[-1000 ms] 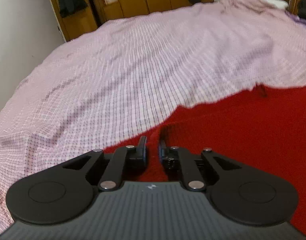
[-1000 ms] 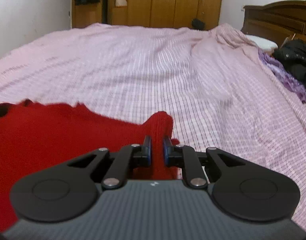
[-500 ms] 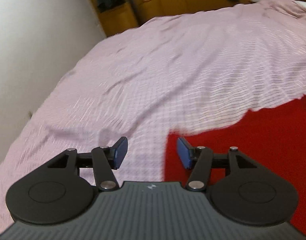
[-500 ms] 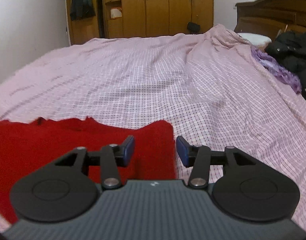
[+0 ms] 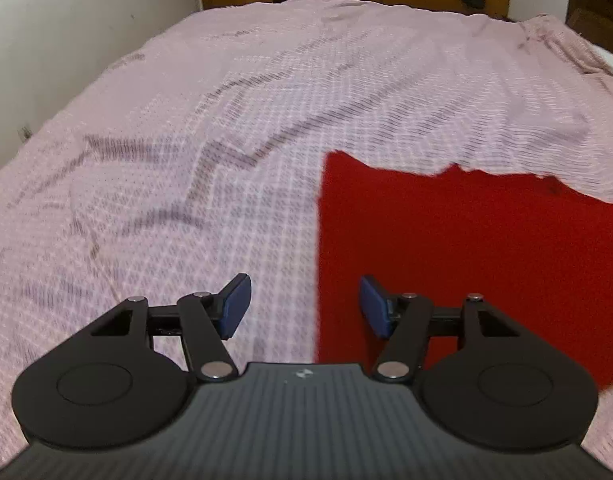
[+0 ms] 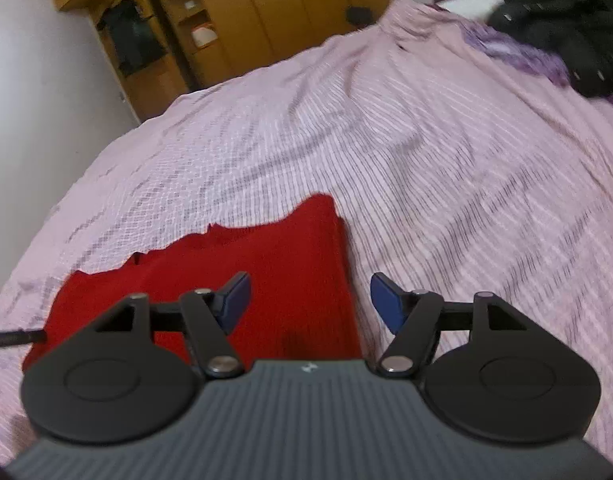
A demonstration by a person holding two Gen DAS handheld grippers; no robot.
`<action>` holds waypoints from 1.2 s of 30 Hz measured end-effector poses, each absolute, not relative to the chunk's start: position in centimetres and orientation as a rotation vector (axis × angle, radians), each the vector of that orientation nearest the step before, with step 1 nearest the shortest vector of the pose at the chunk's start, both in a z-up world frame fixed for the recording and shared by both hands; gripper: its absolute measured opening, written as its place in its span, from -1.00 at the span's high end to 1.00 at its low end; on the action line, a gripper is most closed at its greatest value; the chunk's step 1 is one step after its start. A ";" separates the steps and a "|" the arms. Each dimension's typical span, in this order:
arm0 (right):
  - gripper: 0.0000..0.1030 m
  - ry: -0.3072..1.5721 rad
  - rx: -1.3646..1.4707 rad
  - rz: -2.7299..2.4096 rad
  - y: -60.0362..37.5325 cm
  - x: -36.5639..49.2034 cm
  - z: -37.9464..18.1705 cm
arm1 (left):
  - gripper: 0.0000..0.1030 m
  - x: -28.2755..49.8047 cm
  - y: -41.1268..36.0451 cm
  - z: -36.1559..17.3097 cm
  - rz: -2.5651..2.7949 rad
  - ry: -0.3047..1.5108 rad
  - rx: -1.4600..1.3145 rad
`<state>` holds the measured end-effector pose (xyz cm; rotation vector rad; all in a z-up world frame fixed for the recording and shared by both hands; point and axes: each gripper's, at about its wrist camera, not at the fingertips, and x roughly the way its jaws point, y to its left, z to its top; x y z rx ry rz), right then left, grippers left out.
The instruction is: Fold small clothes
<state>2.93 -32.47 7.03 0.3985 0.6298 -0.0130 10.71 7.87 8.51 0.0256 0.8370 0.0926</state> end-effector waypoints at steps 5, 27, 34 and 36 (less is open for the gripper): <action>-0.33 0.660 0.536 -0.055 -33.2 0.5 5.5 | -0.30 7.2 6.5 8.7 0.029 0.822 0.008; -0.58 0.567 1.032 -0.106 -30.4 0.6 -1.0 | -0.49 3.7 5.8 5.5 0.072 0.864 -0.142; -0.57 0.475 1.023 -0.196 -30.3 1.8 -1.6 | -0.49 3.3 5.9 5.8 0.078 0.865 -0.132; -0.49 0.445 1.015 -0.215 -30.2 2.4 -1.8 | -0.49 3.1 5.8 6.0 0.080 0.860 -0.117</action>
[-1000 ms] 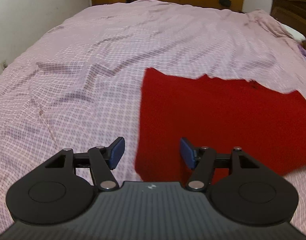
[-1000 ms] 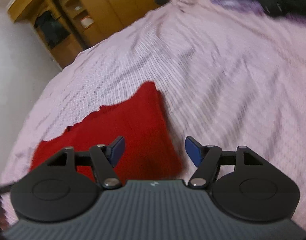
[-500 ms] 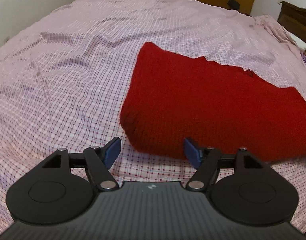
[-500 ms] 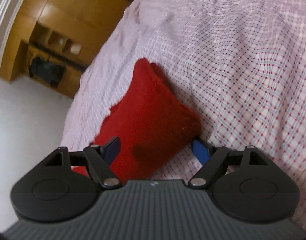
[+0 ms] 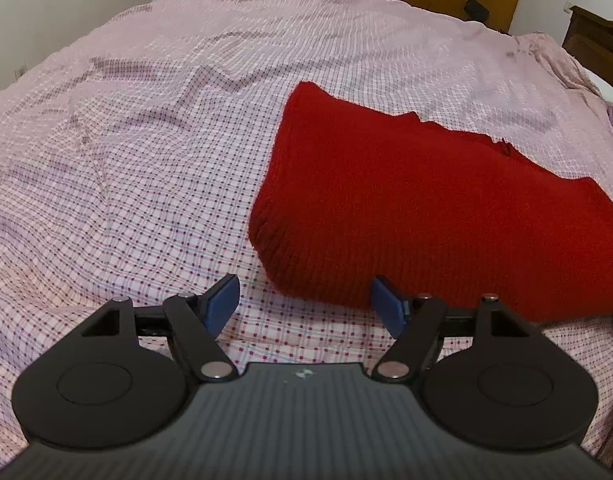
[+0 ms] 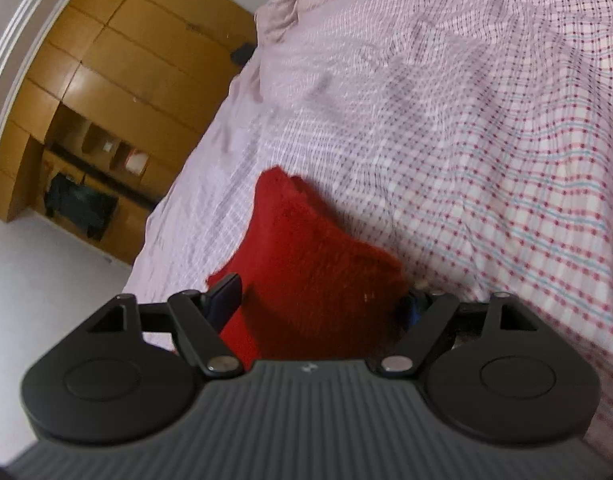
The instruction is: Fold small clothes
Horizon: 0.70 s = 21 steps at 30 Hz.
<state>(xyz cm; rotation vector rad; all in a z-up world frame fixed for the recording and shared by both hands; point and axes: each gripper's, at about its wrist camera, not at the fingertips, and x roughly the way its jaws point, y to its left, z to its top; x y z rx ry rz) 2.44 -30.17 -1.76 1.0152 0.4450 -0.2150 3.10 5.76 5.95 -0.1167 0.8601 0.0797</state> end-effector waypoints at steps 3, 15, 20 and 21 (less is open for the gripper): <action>0.03 0.405 1.004 -0.223 -30.3 3.2 -1.9 | -0.49 2.9 5.9 6.1 0.082 0.858 -0.106; 0.30 0.333 0.795 -0.094 -29.3 3.6 2.6 | -0.49 3.7 7.3 7.5 0.101 0.822 -0.112; 0.31 0.318 0.674 -0.068 -28.1 4.4 5.0 | -0.49 4.5 7.9 7.8 0.112 0.808 -0.091; 0.31 0.316 0.648 -0.065 -27.6 4.3 5.3 | -0.49 4.8 8.0 7.7 0.110 0.808 -0.086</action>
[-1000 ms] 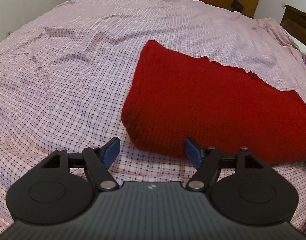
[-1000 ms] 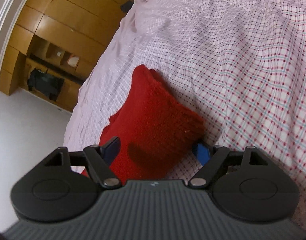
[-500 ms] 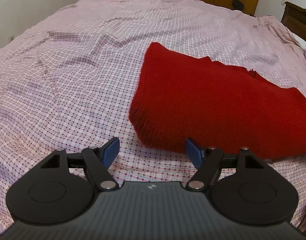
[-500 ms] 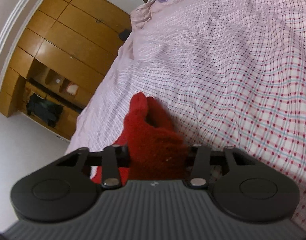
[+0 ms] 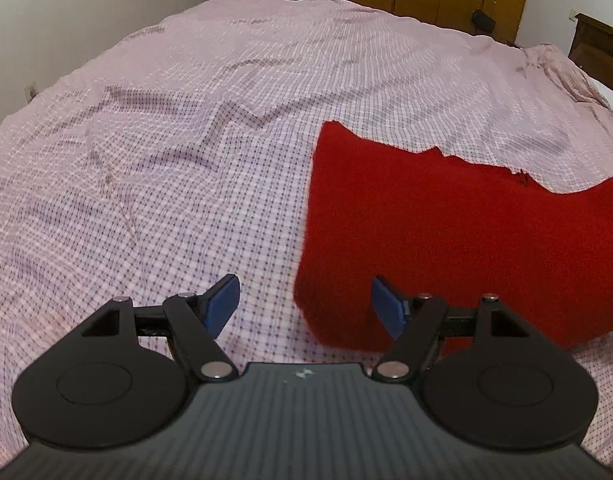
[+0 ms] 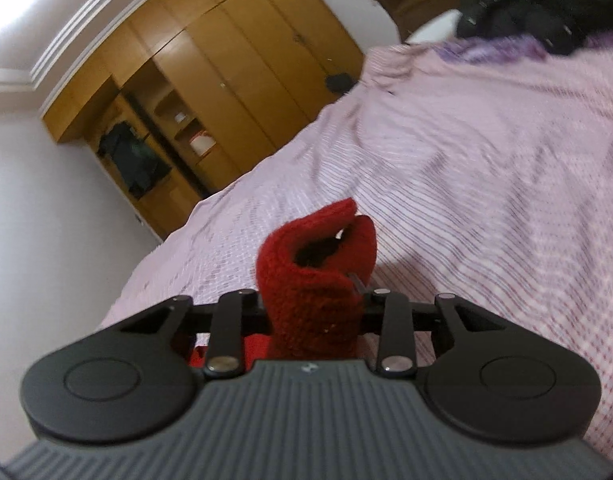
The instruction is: Fold small clothes
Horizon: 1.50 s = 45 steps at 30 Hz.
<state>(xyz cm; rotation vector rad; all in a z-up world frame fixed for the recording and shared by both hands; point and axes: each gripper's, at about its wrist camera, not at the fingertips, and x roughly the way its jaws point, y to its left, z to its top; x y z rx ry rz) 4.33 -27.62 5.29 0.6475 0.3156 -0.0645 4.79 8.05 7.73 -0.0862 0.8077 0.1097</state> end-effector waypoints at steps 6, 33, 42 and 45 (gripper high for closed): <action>0.33 0.300 0.500 -0.038 -24.6 5.2 8.0 | -0.49 8.0 8.0 7.1 0.101 0.825 0.018; 0.37 0.472 0.019 0.253 -5.2 8.7 5.7 | -0.49 6.1 15.7 7.7 0.129 0.825 0.007; 0.43 0.380 0.087 0.161 -5.0 8.2 8.5 | -0.49 5.1 19.7 7.5 0.134 0.827 -0.056; 0.43 0.325 0.103 0.181 -4.0 7.5 10.0 | -0.49 4.7 20.9 7.6 0.137 0.819 -0.074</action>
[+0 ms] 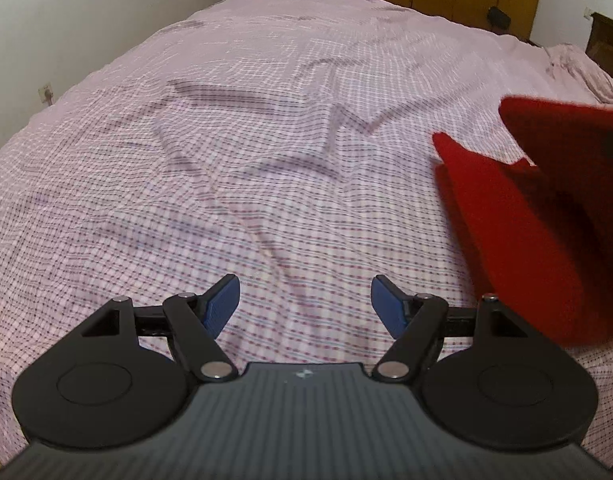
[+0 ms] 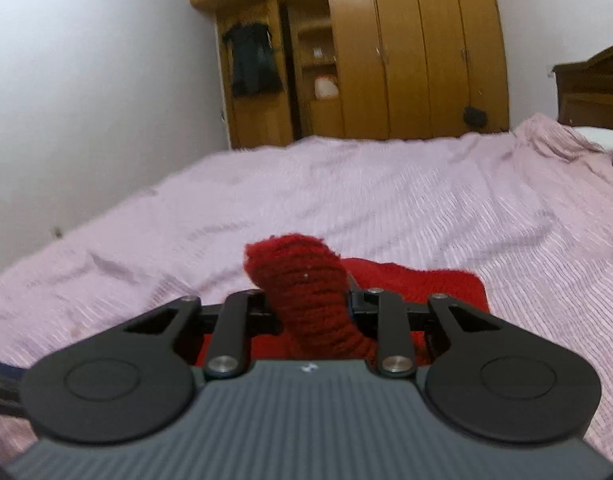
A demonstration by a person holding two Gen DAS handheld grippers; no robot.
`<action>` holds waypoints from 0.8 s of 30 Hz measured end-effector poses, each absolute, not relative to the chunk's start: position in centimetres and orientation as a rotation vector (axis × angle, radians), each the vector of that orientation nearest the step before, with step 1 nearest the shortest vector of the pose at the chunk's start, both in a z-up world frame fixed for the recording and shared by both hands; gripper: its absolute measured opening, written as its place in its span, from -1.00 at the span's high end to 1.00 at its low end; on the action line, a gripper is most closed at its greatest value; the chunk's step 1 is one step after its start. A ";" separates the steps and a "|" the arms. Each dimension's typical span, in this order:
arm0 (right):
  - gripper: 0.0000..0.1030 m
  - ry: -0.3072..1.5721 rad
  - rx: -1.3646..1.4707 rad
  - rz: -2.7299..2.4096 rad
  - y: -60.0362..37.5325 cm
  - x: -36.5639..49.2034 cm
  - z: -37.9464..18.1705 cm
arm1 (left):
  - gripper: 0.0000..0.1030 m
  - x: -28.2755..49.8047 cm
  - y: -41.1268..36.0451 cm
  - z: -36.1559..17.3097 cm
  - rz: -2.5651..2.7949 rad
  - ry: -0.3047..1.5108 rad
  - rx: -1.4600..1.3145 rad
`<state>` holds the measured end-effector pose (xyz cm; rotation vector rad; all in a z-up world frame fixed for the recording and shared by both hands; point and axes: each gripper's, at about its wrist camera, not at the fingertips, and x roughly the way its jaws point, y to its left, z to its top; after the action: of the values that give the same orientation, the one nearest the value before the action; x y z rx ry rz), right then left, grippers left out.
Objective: Fold small clothes
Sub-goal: 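Fold the lifted half over the rest of the cardigan and open the right gripper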
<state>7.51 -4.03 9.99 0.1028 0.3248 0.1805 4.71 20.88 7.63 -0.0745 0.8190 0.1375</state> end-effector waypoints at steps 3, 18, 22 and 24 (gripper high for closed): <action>0.44 0.327 0.039 0.225 -1.6 6.7 9.3 | -0.49 4.3 21.6 7.7 0.134 0.804 -0.080; 0.13 0.489 0.110 0.312 -1.0 5.8 6.7 | -0.49 4.4 21.2 7.9 0.120 0.821 -0.084; -0.20 0.515 0.185 0.357 -1.2 5.1 8.0 | -0.50 4.2 20.4 8.6 0.111 0.811 -0.068; -0.22 0.523 0.249 0.394 -1.9 4.6 8.9 | -0.49 4.1 20.1 9.1 0.105 0.803 -0.067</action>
<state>4.56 -1.88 8.95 0.2487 0.5231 0.3943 4.08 20.06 9.09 -0.0673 0.8032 0.1049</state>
